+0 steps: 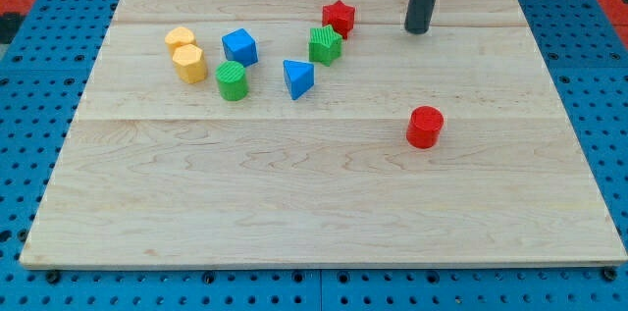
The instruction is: Place the red star and green star diagonal to the red circle
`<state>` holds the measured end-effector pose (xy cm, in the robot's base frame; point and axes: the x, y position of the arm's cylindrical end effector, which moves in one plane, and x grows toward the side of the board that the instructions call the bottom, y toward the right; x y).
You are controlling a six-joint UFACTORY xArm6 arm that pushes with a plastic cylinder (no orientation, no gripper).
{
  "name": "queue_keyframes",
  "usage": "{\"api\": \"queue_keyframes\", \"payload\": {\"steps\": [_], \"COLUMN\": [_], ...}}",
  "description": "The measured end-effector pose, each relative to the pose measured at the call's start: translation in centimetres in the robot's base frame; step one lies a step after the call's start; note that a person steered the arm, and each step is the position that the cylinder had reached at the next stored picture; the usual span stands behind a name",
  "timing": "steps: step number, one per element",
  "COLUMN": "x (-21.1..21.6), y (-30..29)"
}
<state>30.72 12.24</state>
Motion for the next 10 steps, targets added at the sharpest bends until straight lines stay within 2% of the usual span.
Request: {"api": "queue_keyframes", "payload": {"steps": [1, 2, 3, 4, 5, 6, 7, 8, 10], "x": [0.0, -1.3, -4.1, -6.6, -6.6, -6.6, -8.9, -7.1, -2.5], "y": [-4.1, -1.2, -3.1, -8.9, -16.8, -21.7, -9.5, 0.9, -9.3]}}
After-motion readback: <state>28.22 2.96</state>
